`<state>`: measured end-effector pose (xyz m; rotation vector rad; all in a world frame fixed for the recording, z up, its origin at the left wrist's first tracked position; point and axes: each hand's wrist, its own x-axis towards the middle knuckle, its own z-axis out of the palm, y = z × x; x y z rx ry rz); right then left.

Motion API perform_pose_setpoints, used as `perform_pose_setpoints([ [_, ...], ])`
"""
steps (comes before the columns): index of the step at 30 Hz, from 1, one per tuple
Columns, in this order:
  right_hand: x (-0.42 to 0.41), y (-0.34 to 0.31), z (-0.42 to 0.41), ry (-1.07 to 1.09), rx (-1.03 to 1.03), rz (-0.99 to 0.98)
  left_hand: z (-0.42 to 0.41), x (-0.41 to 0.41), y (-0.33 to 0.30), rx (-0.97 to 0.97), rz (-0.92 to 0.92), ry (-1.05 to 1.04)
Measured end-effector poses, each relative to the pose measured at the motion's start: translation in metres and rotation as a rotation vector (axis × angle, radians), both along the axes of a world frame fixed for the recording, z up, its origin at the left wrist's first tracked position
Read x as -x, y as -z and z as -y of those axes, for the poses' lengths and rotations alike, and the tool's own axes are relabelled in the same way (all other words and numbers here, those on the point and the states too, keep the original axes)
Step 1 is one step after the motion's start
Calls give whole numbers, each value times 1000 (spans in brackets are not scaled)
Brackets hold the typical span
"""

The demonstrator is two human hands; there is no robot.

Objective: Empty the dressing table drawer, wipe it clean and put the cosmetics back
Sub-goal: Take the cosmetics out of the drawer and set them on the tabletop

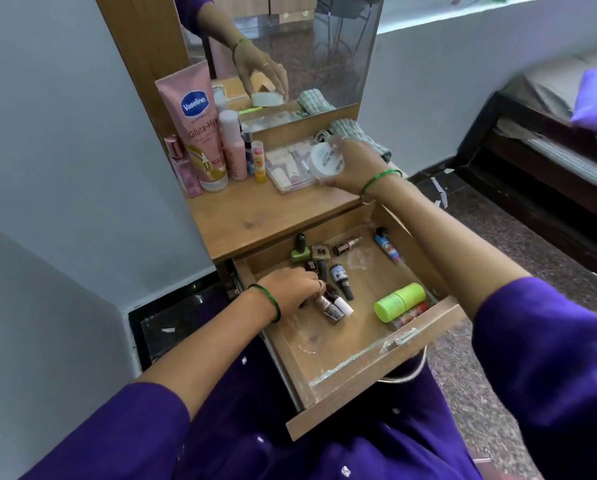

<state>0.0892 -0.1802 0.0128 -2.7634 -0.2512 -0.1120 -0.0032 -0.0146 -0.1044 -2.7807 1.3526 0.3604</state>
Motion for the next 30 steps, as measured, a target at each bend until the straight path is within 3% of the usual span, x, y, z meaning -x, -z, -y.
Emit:
perform_pose_setpoints([
  [7, -27, 10, -28, 65, -2, -37, 1, 0, -3, -69, -1, -3],
  [12, -29, 18, -25, 142, -179, 43, 5, -6, -5, -129, 79, 96],
  [21, 13, 39, 8, 72, -282, 165, 1, -17, -6, -119, 62, 141],
  [24, 44, 45, 17, 42, -267, 82, -8, -21, -6, 102, -88, -37],
  [28, 86, 58, 20, -54, -135, -213, -23, -14, -22, 576, -349, -323],
  [30, 101, 68, 17, -113, -81, -344, -28, -11, -37, 723, -465, -382],
])
